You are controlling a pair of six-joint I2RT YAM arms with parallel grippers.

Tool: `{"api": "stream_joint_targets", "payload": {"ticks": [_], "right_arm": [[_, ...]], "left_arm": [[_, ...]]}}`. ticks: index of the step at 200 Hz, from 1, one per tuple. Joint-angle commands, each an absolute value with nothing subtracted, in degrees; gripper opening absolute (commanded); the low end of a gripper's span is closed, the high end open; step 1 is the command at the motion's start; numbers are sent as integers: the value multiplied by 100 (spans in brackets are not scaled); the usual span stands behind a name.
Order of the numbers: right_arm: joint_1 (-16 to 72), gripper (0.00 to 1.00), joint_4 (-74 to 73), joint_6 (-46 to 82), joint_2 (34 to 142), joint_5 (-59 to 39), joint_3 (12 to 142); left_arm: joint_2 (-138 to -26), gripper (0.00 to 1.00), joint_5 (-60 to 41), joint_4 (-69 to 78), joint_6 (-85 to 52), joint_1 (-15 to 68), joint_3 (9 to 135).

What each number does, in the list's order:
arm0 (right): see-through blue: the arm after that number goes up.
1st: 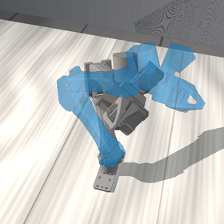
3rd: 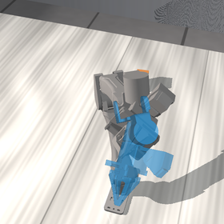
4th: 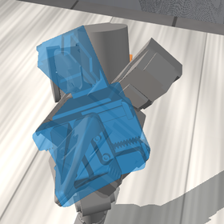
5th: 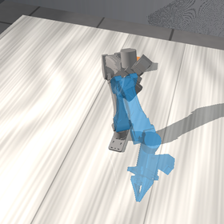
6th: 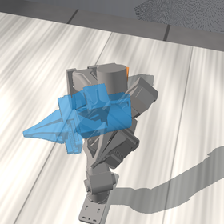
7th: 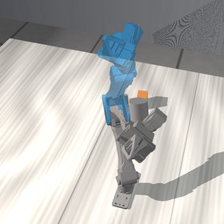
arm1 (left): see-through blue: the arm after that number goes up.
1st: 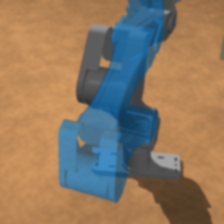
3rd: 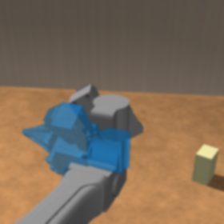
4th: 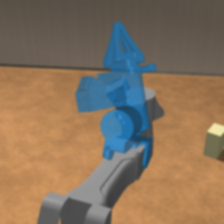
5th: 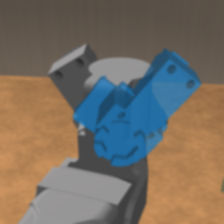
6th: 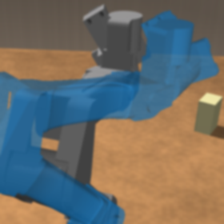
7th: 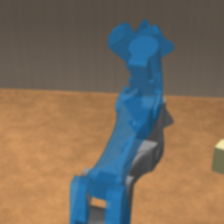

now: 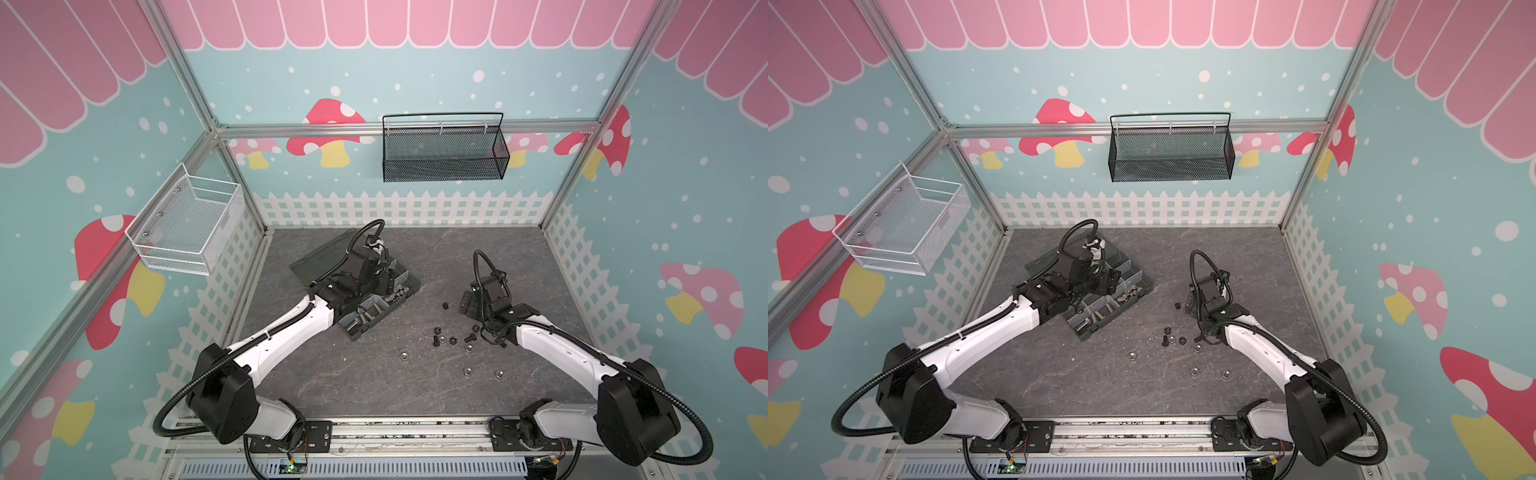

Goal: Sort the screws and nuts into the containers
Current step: 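Raise the left gripper back from the organizer while the right gripper moves over black bolts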

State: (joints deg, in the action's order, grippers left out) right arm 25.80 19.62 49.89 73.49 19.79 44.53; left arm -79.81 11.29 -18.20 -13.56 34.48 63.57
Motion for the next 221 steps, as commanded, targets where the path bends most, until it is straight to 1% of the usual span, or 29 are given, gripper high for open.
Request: {"api": "stream_joint_targets", "payload": {"ticks": [1,16,30,87,173,221], "right_arm": [[2539,96,2159,5128,7140,1968,4315],[2535,96,2203,5150,7093,1953,4264],[2526,96,2278,5167,7051,1943,4229],[2523,96,2583,5254,6997,1848,4076],[2514,95,3033,5482,6729,1480,3719],[2495,94,3629,5630,6762,1338,3801]], "left_arm": [[-7551,89,1486,-1522,-1517,3393,5959],[-7280,95,1594,-1373,-1608,3364,5666],[-7027,99,1677,-1248,-1693,3331,5408],[-6013,100,2226,-665,-2034,3213,4230],[-4435,100,2360,230,-2639,3087,2492],[-3813,100,2430,352,-2872,3085,1889]]}}
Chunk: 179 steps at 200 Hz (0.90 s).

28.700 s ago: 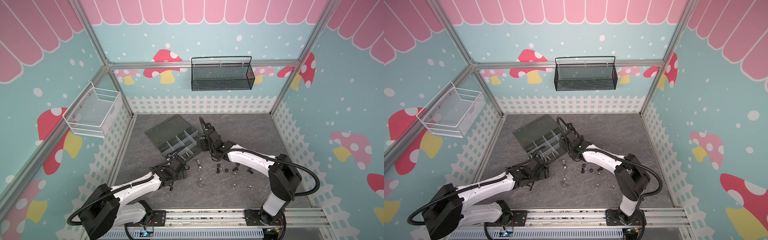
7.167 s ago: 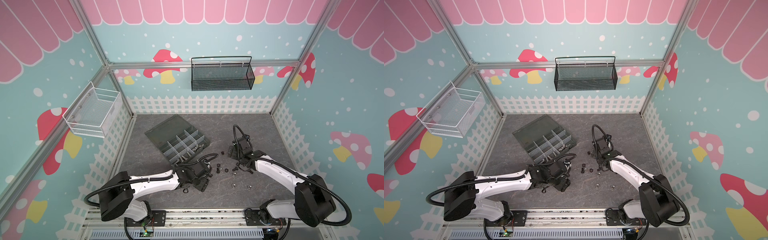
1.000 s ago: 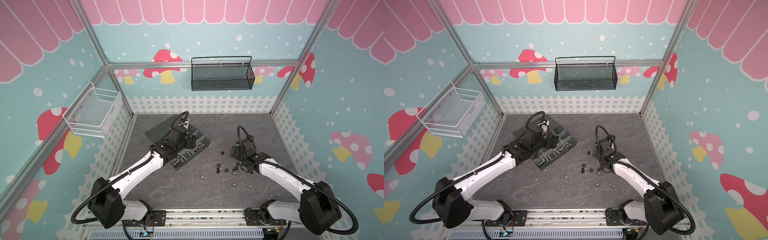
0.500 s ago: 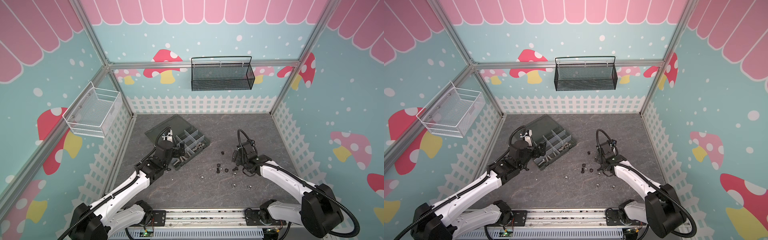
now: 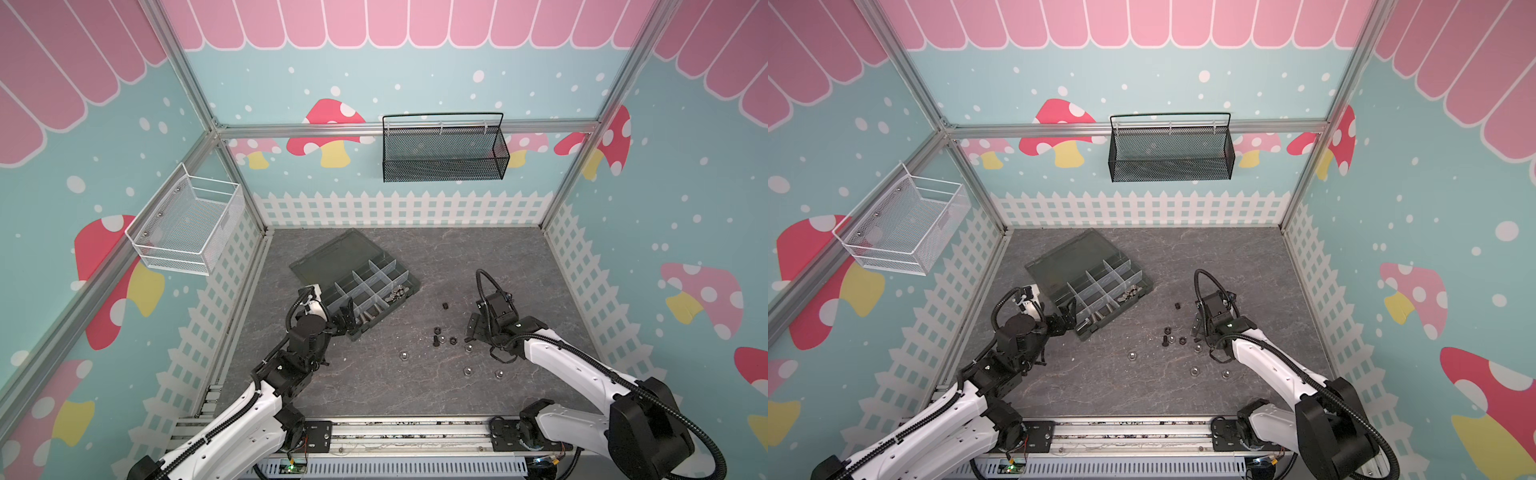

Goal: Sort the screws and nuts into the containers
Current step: 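Raise the left gripper back from the organizer while the right gripper moves over black bolts, then lower the open right gripper onto a black bolt lying on the table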

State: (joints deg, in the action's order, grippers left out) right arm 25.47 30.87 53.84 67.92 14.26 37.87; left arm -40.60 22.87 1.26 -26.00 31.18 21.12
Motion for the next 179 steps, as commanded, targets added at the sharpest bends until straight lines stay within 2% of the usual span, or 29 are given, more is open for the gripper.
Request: {"api": "stream_joint_targets", "payload": {"ticks": [1,47,109,179], "right_arm": [[2495,93,3647,5628,6769,1332,3803],[2457,92,4203,5729,7075,1291,3852],[2320,89,4138,5577,7290,1198,3991],[1597,84,4057,4980,7841,1263,4234]], "left_arm": [[-3805,100,2432,352,-2877,3085,1876],[-3648,100,2558,386,-2909,3081,1718],[-3827,100,2531,597,-2931,3085,1652],[-4171,100,2470,781,-2962,3075,1739]]}}
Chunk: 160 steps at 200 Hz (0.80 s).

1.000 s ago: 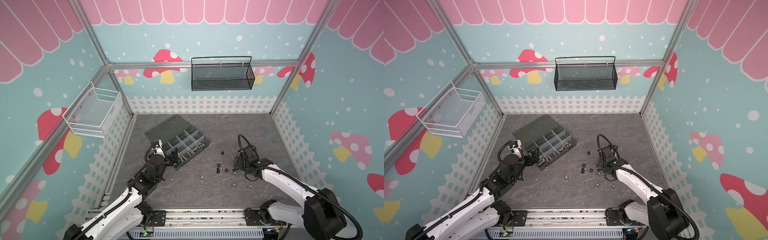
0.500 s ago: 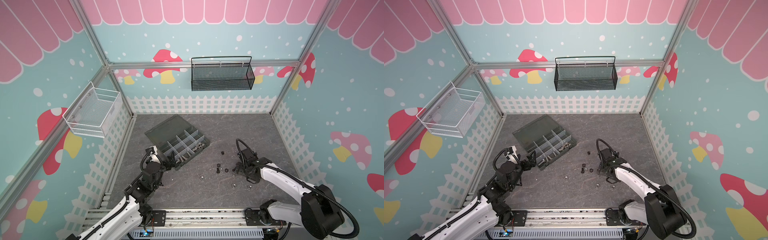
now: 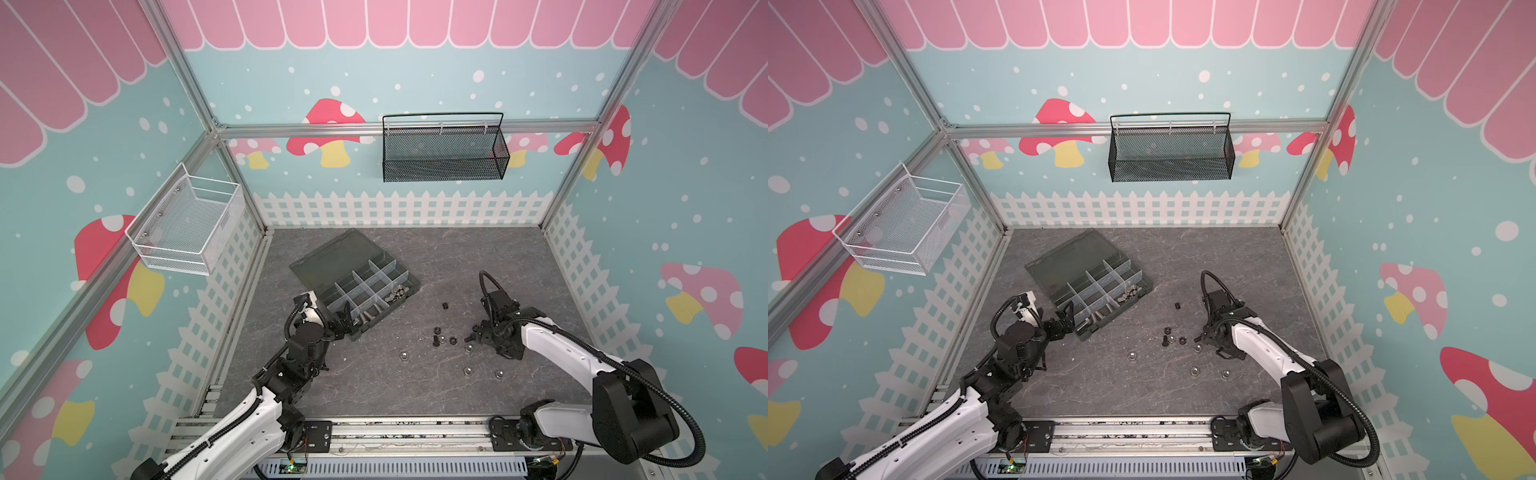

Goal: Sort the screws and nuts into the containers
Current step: 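Lower the open right gripper onto a black bolt lying on the table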

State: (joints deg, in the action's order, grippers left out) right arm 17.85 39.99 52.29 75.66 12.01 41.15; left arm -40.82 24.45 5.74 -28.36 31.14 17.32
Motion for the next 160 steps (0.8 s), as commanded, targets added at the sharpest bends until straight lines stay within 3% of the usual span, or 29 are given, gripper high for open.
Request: {"api": "stream_joint_targets", "payload": {"ticks": [1,110,160], "right_arm": [[1597,84,4057,4980,7841,1263,4234],[1145,82,3218,4025,8610,952,4526],[1126,81,3120,3980,8406,205,4281]], "left_arm": [[-4178,100,2470,781,-2958,3071,1740],[-4285,100,2417,735,-2997,3067,1819],[-4304,100,2468,647,-3006,3053,1845]]}}
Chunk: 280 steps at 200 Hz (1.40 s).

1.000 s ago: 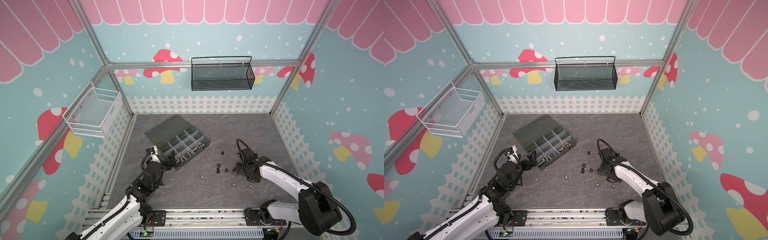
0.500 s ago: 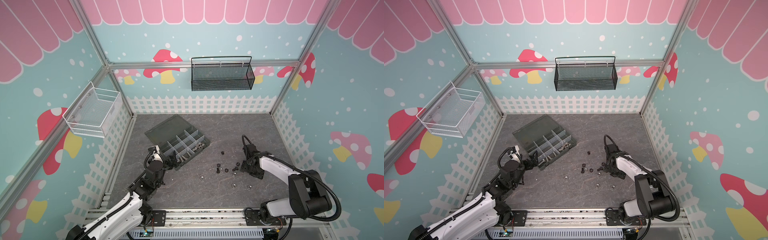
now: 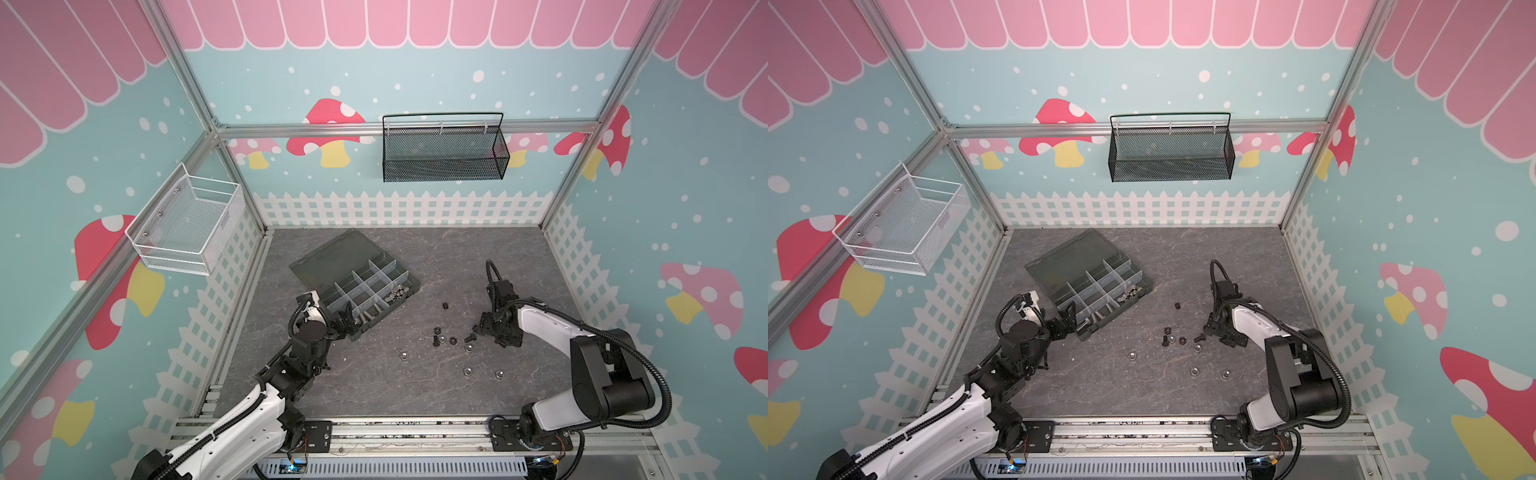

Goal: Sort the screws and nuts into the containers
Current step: 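Lower the open right gripper onto a black bolt lying on the table, then close the right gripper on the black bolt's head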

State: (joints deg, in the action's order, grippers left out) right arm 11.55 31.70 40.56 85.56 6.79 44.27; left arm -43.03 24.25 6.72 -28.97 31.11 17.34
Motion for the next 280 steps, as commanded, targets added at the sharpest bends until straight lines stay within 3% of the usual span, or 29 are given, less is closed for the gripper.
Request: {"api": "stream_joint_targets", "payload": {"ticks": [1,65,96,134,280], "right_arm": [[1126,81,3120,3981,8396,186,4272],[1126,73,3102,4096,8178,-452,3824],[1128,61,3158,4147,8276,-310,3776],[1126,37,3230,4106,8415,-96,3846],[1152,36,3137,4474,8015,-466,3412]], "left_arm": [[-4306,100,2473,644,-3002,3051,1850],[-4359,100,2421,545,-2943,3039,1960],[-4343,100,2391,510,-3010,3039,1951],[-4223,100,2439,427,-3015,3026,1941],[-4178,100,2409,449,-3050,2979,1889]]}}
